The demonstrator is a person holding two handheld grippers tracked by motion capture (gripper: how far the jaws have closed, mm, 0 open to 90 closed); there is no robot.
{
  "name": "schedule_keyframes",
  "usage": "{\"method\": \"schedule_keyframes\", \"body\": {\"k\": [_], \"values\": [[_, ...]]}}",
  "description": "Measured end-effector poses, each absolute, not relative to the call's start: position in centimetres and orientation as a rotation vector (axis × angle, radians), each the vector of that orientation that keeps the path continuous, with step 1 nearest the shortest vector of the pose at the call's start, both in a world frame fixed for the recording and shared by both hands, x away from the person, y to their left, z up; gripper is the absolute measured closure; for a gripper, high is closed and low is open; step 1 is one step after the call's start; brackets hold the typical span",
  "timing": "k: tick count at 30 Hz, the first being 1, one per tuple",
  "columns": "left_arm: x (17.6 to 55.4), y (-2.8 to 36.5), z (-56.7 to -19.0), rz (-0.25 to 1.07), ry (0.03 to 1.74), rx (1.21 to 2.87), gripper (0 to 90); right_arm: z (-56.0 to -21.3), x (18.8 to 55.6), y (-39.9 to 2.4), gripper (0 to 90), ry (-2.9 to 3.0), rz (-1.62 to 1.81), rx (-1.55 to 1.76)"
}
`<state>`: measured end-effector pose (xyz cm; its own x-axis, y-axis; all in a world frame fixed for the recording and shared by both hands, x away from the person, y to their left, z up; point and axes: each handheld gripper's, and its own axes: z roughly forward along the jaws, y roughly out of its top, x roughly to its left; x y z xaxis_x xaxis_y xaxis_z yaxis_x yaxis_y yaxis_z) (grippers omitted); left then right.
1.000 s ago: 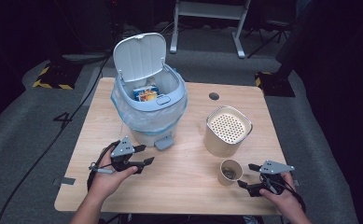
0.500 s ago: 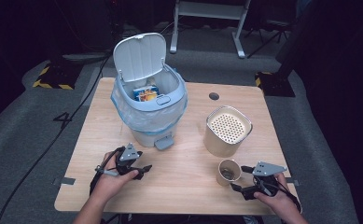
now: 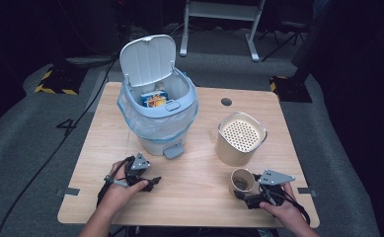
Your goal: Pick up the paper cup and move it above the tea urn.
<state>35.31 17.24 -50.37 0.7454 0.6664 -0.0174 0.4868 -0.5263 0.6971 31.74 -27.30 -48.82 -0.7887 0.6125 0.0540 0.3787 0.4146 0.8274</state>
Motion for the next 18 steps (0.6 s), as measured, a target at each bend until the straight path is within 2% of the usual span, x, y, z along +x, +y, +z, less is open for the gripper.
{"method": "schedule_keyframes", "body": {"k": [4,6,11,18], "values": [[35.37,17.03,-50.40,0.322,0.868,2.243,15.4,-49.11,31.82,-26.98,20.0,2.402,1.333,0.873],[35.37,16.94,-50.42,0.326,0.868,2.245,14.5,-49.37,31.83,-26.88,26.8,2.406,1.366,0.877],[35.37,16.89,-50.42,0.322,0.874,2.246,13.9,-49.36,31.79,-26.95,28.1,2.402,1.374,0.862],[35.42,16.68,-50.47,0.308,0.860,2.260,8.2,-48.42,31.68,-27.40,29.1,2.398,1.399,0.841]]}}
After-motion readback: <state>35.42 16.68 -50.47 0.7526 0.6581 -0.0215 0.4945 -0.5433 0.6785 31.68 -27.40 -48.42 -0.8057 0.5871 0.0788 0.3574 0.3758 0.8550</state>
